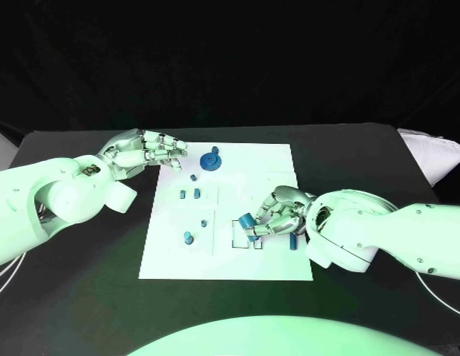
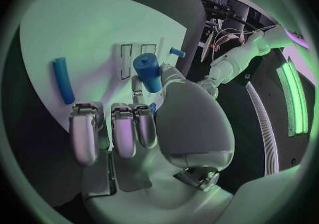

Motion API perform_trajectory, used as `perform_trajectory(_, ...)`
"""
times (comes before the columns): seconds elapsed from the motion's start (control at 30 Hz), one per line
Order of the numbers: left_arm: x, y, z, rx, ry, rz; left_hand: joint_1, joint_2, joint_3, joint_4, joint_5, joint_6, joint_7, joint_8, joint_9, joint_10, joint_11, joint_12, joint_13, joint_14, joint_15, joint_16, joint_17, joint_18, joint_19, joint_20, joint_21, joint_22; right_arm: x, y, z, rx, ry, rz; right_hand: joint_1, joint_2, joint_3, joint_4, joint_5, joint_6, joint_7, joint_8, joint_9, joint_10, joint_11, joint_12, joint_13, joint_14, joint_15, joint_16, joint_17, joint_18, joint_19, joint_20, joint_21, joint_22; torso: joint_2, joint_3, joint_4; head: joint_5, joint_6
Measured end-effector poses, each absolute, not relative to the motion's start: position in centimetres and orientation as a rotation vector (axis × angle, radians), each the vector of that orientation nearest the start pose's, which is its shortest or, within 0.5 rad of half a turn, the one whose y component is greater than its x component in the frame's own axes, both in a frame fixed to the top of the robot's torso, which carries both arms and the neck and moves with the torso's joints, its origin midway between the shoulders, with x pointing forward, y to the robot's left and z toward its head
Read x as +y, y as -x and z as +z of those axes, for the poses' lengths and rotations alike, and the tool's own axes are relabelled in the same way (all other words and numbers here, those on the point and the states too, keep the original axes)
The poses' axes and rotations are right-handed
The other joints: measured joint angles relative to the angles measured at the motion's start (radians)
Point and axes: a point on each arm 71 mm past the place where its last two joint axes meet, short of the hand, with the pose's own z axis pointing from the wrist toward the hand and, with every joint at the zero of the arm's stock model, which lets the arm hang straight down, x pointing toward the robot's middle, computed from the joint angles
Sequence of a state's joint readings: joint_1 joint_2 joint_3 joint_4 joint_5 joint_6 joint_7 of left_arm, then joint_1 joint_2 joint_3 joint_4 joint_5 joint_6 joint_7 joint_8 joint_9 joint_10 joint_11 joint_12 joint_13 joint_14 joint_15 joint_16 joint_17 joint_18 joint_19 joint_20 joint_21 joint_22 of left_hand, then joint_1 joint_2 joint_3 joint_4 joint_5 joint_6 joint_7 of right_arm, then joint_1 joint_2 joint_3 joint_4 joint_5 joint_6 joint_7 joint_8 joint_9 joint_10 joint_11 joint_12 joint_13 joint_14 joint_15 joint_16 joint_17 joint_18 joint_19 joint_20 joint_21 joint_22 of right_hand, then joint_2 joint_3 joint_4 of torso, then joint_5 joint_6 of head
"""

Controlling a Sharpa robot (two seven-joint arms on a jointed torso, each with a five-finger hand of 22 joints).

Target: Assemble the parts on the task board

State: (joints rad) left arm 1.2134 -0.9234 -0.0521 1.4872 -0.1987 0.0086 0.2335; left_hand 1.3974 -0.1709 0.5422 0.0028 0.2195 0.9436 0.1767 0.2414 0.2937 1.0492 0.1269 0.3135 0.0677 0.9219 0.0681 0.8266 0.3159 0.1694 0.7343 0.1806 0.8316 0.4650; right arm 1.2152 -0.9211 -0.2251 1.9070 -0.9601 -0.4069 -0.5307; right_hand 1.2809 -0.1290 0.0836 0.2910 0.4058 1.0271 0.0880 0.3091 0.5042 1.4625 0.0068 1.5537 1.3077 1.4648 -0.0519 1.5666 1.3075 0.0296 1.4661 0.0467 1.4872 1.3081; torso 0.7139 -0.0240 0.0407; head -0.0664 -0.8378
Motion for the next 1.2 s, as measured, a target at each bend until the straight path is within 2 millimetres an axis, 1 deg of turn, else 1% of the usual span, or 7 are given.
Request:
perform_trajectory(0.33,24.0,-48.4,-18.6,1.757,0.912,-1.561,0.000,0.000,0.000,0.000,0.000,0.000,0.000,0.000,0.000,0.000,0.000,0.000,0.000,0.000,0.000,0.000,0.000,0.000,0.000,0.000,0.000,0.000,-15.6,-38.1,-23.7,2.168,-0.416,0.656,-0.018,0.002,0.003,0.003,-0.015,0.000,0.000,0.000,0.000,0.000,0.000,-0.006,0.000,0.000,0.000,0.000,0.000,0.000,0.000,0.000,-0.007,0.000,0.000,-0.0002,-0.0012,0.007,-0.002)
perform_trajectory(0.4,24.1,-48.4,-18.6,1.757,0.912,-1.560,0.000,0.000,0.000,0.000,0.000,0.000,0.000,0.000,0.000,0.000,0.000,0.000,0.000,0.000,0.000,0.000,0.000,0.000,0.000,0.000,0.000,0.000,-15.6,-38.1,-23.7,2.172,-0.410,0.652,-0.034,0.003,0.007,0.002,-0.021,0.003,0.002,0.005,0.000,0.000,0.000,-0.006,0.000,0.000,0.000,0.000,0.000,0.000,0.000,0.000,-0.011,0.000,0.000,-0.0002,-0.0016,0.009,-0.003)
perform_trajectory(0.77,24.1,-48.4,-18.6,1.758,0.913,-1.560,0.000,0.000,0.000,0.000,0.000,0.000,0.000,0.000,0.000,0.000,0.000,0.000,0.000,0.000,0.000,-0.003,0.000,0.000,0.000,0.000,0.000,-0.001,-15.4,-38.1,-24.0,2.198,-0.380,0.643,-0.047,0.005,0.011,0.000,-0.029,0.005,0.002,0.016,0.004,0.000,0.000,-0.013,0.000,0.003,-0.003,0.000,0.000,0.000,0.000,0.000,-0.014,0.000,0.000,-0.0002,-0.0024,0.014,-0.006)
perform_trajectory(0.83,24.1,-48.4,-18.6,1.758,0.913,-1.559,0.000,0.000,0.000,0.000,0.000,0.000,0.000,0.000,0.000,0.000,0.000,0.000,0.001,0.000,0.000,-0.004,0.001,0.000,0.000,0.000,0.000,-0.001,-15.3,-38.1,-24.0,2.201,-0.378,0.643,-0.058,0.006,0.011,0.000,-0.029,0.009,0.005,0.017,0.005,0.000,0.000,-0.014,0.000,0.004,-0.004,0.000,0.000,0.000,0.000,0.000,-0.014,0.000,0.000,-0.0002,-0.0021,0.015,-0.006)
perform_trajectory(0.9,24.2,-48.4,-18.6,1.758,0.914,-1.558,0.000,0.000,0.000,0.000,0.000,0.000,0.000,0.000,0.000,0.000,0.000,0.000,0.001,0.000,0.000,-0.004,0.001,0.000,0.000,0.000,0.000,-0.001,-15.3,-38.1,-24.0,2.203,-0.375,0.643,-0.059,0.007,0.011,0.000,-0.029,0.010,0.005,0.023,0.005,0.004,-0.003,-0.014,0.000,0.003,-0.004,0.000,0.000,0.000,0.000,0.000,-0.014,0.000,0.000,-0.0002,-0.0019,0.016,-0.005)
perform_trajectory(1.13,24.2,-48.4,-18.6,1.759,0.914,-1.558,0.000,0.000,0.000,0.000,0.000,0.000,0.000,0.000,0.001,0.000,0.000,0.000,0.001,0.000,0.000,-0.004,0.001,0.000,0.004,0.004,0.000,-0.001,-15.1,-38.1,-24.0,2.207,-0.369,0.646,-0.074,0.003,0.011,0.000,-0.033,0.013,0.002,0.028,0.012,0.004,-0.004,-0.013,0.000,0.000,-0.007,0.000,0.000,0.000,0.000,0.000,-0.014,0.000,0.000,-0.0002,-0.0024,0.019,-0.006)
perform_trajectory(1.2,24.2,-48.4,-18.6,1.760,0.914,-1.558,0.000,0.000,0.000,0.000,0.000,0.000,0.000,0.000,0.001,0.000,0.000,0.000,0.001,0.000,0.000,-0.004,0.001,0.000,0.004,0.004,0.000,-0.001,-15.1,-38.1,-24.0,2.206,-0.369,0.646,-0.081,0.008,0.011,0.000,-0.036,0.017,0.000,0.031,0.012,0.004,-0.004,-0.013,0.000,0.000,-0.007,0.000,0.000,0.000,0.000,0.000,-0.014,0.000,0.000,-0.0001,-0.0025,0.019,-0.006)
